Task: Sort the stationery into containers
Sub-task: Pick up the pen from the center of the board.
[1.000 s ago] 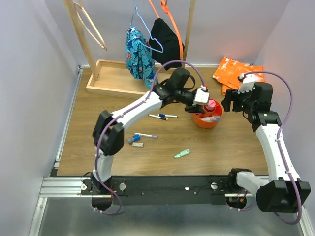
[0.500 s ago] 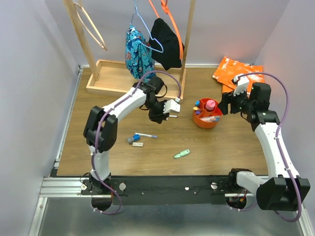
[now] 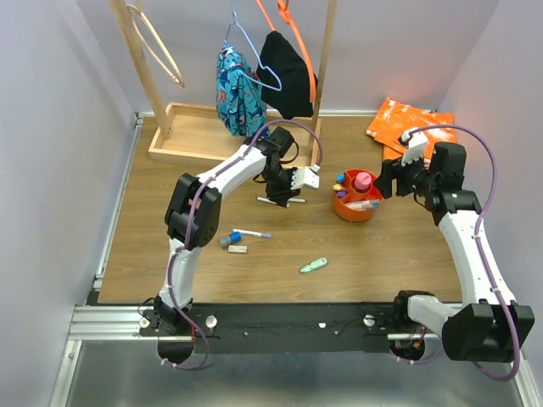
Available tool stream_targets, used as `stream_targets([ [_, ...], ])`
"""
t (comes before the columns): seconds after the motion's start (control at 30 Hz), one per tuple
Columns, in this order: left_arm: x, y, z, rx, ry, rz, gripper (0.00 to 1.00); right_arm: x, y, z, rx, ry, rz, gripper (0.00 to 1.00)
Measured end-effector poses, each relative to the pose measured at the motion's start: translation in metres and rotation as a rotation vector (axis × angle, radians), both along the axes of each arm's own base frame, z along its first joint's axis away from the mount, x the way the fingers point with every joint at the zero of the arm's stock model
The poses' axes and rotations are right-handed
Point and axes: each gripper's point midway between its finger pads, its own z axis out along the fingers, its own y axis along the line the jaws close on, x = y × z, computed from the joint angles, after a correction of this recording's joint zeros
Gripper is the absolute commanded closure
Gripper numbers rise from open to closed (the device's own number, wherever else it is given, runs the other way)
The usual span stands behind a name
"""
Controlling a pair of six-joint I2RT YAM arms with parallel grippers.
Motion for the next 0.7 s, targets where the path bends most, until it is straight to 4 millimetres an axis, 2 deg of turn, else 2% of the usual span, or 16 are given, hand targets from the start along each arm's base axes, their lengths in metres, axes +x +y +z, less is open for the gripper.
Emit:
stream_targets([
  [0.27, -0.005, -0.004, -0.023, 0.028, 0.041, -0.015, 0.6, -0.003, 0.0, -0.005, 0.002, 0.007, -0.001, 0.21],
  [0.7, -0.001, -0.012, -0.036, 0.031, 0.045, -0.024, 0.6, -0.006, 0.001, -0.016, 0.016, 0.033, -0.01, 0.21],
])
